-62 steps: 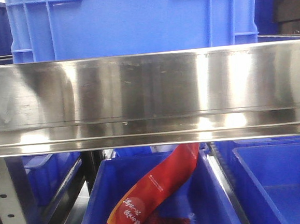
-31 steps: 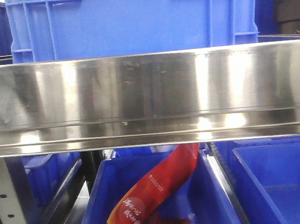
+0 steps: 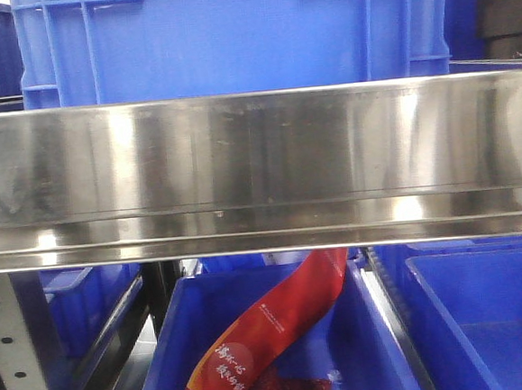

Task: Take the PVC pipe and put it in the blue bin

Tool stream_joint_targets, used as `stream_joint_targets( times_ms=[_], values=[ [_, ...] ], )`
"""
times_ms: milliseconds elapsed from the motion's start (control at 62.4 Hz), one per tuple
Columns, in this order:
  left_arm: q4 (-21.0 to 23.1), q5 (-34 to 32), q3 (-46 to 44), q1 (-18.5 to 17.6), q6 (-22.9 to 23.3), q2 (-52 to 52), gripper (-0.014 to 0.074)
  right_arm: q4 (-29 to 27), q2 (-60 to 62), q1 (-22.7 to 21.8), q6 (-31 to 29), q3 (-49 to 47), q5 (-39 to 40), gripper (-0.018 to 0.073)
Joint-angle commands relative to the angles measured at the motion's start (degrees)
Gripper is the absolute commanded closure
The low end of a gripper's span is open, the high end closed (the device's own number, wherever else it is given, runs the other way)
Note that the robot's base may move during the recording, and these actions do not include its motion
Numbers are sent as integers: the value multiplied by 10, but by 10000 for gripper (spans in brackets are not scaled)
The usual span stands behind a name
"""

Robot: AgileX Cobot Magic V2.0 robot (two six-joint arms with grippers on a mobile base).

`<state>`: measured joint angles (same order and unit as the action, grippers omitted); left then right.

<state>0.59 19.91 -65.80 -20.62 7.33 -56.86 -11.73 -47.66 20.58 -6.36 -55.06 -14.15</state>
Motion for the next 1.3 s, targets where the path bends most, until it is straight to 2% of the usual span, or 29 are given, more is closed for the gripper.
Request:
stream_joint_targets(
  times_ms=[0, 241, 481, 706, 1155, 1235, 1283],
  values=[
    [11, -8, -58, -4, 1, -58, 707, -1, -46, 21, -6, -41, 21, 700],
    [19, 121, -253, -4, 2, -228, 707, -1, -186, 66, -6, -153, 14, 700],
    [52, 159, -373, -4, 2, -338, 707, -1, -306, 89, -6, -245, -21, 700],
    [57, 158, -384, -4, 2, -374, 707, -21, -387, 94, -6, -326, -99, 700],
    [54, 164, -384, -4, 2, -404, 705, -27, -416, 94, -6, -336, -124, 698],
    [54, 168, -384, -4, 2, -404, 649, -27, -416, 94, -6, -336, -127, 649],
    [54, 169, -384, -4, 2, -404, 575, -27, -416, 94, -6, -336, -128, 585]
  ],
)
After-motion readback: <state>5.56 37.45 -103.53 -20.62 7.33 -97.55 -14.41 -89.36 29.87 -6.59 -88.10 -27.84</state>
